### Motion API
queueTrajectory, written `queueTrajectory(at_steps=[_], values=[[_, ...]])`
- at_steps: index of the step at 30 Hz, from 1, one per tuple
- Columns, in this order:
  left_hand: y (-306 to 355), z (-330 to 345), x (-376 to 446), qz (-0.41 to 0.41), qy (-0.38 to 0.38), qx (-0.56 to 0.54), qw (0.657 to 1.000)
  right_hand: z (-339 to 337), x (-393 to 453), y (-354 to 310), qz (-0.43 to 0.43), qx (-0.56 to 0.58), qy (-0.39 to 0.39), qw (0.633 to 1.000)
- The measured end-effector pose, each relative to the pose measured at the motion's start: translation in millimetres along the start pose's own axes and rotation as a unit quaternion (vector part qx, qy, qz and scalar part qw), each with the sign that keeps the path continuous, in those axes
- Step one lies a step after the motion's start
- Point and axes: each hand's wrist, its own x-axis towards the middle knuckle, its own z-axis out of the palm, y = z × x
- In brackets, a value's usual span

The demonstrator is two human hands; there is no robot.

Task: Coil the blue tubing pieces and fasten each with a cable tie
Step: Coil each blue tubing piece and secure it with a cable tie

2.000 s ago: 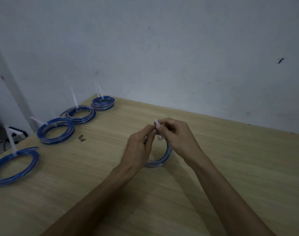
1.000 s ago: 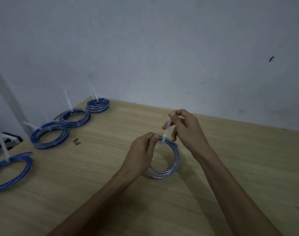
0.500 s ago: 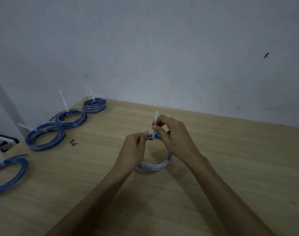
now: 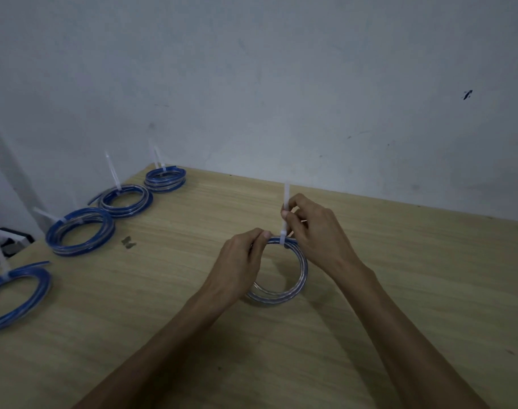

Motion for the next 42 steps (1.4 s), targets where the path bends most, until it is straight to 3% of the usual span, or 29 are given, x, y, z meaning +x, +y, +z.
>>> queueTrajectory(at_steps=[10, 15, 21, 27, 32, 35, 42], values=[[6.3, -3.2, 1.6, -0.07, 0.008, -0.042, 0.997, 1.5, -0.6, -3.1, -0.074, 0.051, 0.013, 0.996], [7.4, -4.6, 1.3, -0.142, -0.007, -0.152, 0.978, 6.6, -2.1, -5.5, -0.087, 0.062, 0.021, 0.994], [9.1, -1.2, -1.7, -0.023, -0.002, -0.041, 0.999, 11.7, -3.3, -4.1, -0.027, 0.09, 0.044, 0.995], [10.9, -2.8, -6.0, 0.046, -0.009, 0.027, 0.999, 10.4, 1.8, -0.7, 0.029, 0.071, 0.018, 0.997], [9.4, -2.6, -5.7, 0.065, -0.011, 0.056, 0.996, 13.9, 3.2, -1.8, 0.073, 0.137, 0.027, 0.987], [10.5, -5.5, -4.3, 0.019, -0.023, 0.04, 0.999, 18.7, 3.2, -0.9, 0.061, 0.097, 0.028, 0.993], [0.5, -39.1, 4.8, -0.117, 0.087, -0.044, 0.988, 47.2, -11.6, -29.4, -0.041, -0.152, -0.066, 0.985]])
